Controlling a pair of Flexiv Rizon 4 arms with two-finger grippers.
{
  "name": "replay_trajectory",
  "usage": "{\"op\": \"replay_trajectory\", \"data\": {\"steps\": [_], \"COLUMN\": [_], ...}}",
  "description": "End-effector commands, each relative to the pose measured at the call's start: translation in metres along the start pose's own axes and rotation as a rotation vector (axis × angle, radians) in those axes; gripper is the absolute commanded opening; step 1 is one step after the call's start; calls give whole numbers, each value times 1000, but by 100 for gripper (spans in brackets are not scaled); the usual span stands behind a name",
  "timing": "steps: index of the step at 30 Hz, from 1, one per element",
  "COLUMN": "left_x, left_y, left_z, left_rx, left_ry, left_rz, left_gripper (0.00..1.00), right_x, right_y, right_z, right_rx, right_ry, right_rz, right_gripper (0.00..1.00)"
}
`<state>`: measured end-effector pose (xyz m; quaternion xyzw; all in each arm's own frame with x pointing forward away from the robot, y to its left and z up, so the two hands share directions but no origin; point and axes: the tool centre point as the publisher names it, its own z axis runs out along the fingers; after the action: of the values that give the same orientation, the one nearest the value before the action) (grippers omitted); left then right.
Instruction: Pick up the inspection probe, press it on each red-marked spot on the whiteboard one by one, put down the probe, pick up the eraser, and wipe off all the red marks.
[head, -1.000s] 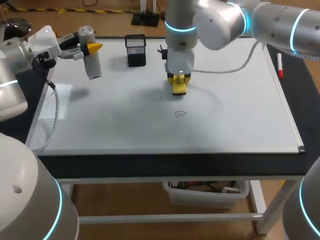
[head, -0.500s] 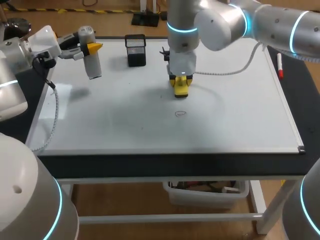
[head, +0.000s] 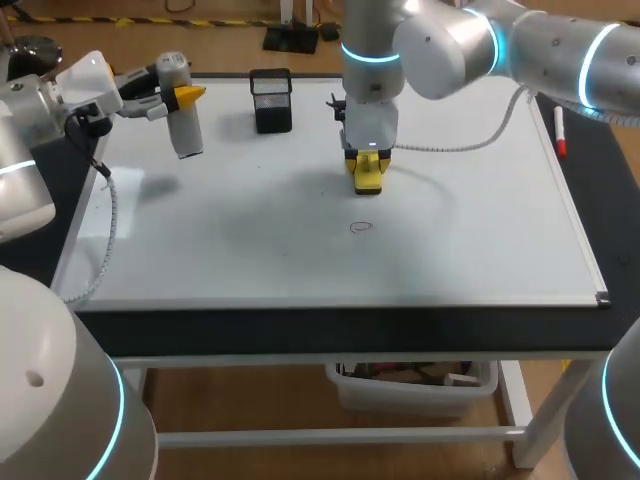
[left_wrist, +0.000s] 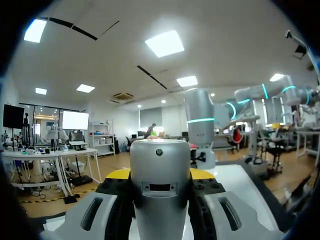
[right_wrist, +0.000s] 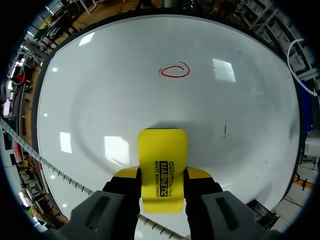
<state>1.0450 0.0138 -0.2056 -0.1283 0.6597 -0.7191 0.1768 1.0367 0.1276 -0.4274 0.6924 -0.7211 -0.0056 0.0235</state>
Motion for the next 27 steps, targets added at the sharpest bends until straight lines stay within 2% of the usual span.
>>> {"op": "replay_trajectory", "data": {"steps": [1, 19, 27], "left_x": [0, 0, 0], "left_y": [0, 0, 0], "left_z": [0, 0, 0], "left_rx": [3, 3, 3], "left_ry": [0, 0, 0], "left_rz": [2, 2, 2], "left_gripper": [0, 0, 0], "right_x": [8, 74, 92], "right_y": [-4, -6, -9], "right_z": [1, 2, -5], "right_rx": [-5, -6, 6], "right_ry": [0, 9, 3], "right_rz": [9, 150, 188], "right_gripper": [0, 0, 0]}}
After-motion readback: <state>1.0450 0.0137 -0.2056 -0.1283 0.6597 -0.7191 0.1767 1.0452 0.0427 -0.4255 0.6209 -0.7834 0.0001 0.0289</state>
